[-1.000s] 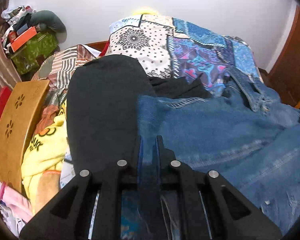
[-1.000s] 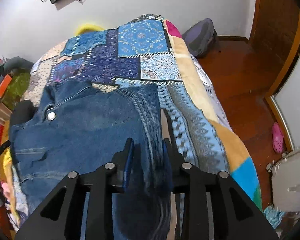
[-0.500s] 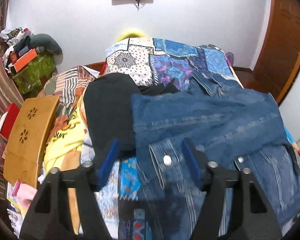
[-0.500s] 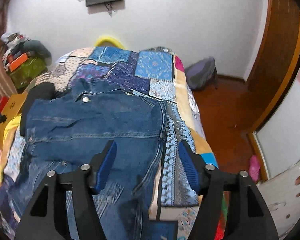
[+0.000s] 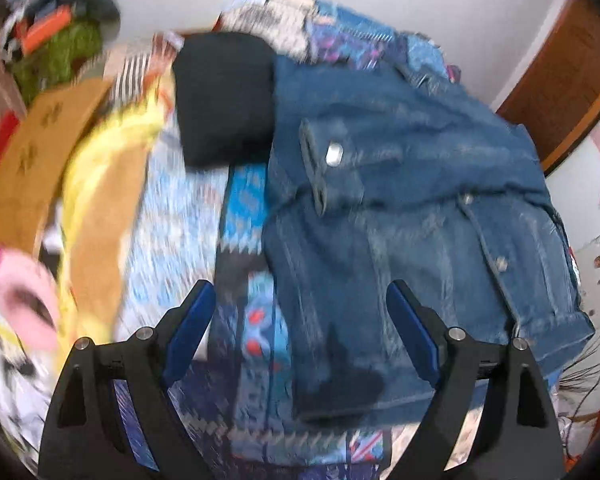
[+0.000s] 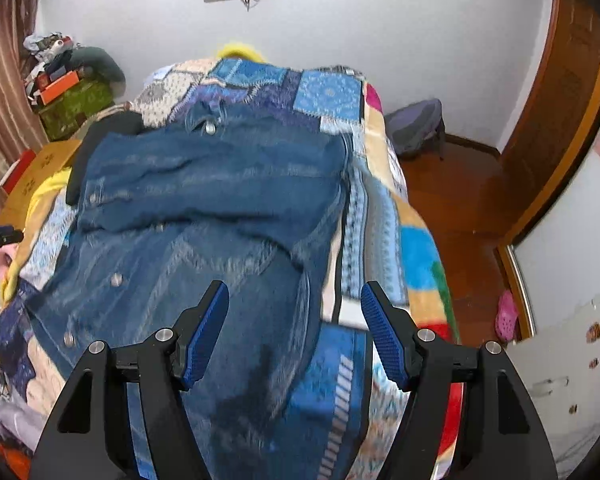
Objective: Fold large clothes
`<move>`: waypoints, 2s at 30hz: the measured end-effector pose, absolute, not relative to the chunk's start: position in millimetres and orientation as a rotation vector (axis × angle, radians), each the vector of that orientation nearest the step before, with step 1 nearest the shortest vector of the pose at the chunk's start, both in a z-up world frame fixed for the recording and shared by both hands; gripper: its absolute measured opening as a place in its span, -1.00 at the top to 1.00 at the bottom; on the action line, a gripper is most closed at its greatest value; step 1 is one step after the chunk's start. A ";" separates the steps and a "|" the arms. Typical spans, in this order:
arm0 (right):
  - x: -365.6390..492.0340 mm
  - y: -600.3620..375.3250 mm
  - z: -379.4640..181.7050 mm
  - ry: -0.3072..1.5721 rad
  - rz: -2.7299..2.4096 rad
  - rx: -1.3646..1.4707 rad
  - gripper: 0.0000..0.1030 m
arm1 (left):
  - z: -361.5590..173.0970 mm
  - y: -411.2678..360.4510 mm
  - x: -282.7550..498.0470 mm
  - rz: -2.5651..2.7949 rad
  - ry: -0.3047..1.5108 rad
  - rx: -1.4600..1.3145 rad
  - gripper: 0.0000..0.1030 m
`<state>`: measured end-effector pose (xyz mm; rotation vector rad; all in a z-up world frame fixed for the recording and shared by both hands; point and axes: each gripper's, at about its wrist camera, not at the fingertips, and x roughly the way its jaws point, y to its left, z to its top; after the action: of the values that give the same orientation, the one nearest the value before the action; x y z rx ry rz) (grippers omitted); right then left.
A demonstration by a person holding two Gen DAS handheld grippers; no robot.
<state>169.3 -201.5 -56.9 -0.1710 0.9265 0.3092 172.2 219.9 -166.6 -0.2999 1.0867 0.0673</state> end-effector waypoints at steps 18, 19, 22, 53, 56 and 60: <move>140.6 -222.0 -133.3 1.196 0.375 0.163 -0.26 | -265.9 191.7 162.0 -0.086 1.230 -0.677 -0.75; 140.8 -220.2 -134.7 1.198 0.391 0.183 -0.26 | -266.5 191.4 161.4 -0.085 1.227 -0.688 -0.75; 145.2 -215.2 -135.3 1.192 0.410 0.207 -0.32 | -266.7 191.4 156.6 -0.095 1.205 -0.712 -0.75; 247.0 -178.1 -25.7 0.805 0.506 0.221 0.80 | -87.1 236.1 225.5 -0.201 0.737 -0.662 0.81; 275.2 -180.4 -20.3 0.781 0.466 0.221 0.80 | -78.6 246.8 260.4 -0.175 0.698 -0.671 0.81; 320.5 -191.0 -35.1 0.793 0.407 0.269 0.81 | -84.2 255.4 304.2 -0.114 0.685 -0.651 0.81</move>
<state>320.5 -191.0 -35.1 0.2689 0.7931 0.4071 304.2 255.4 -84.2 -0.6511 0.6846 -0.1137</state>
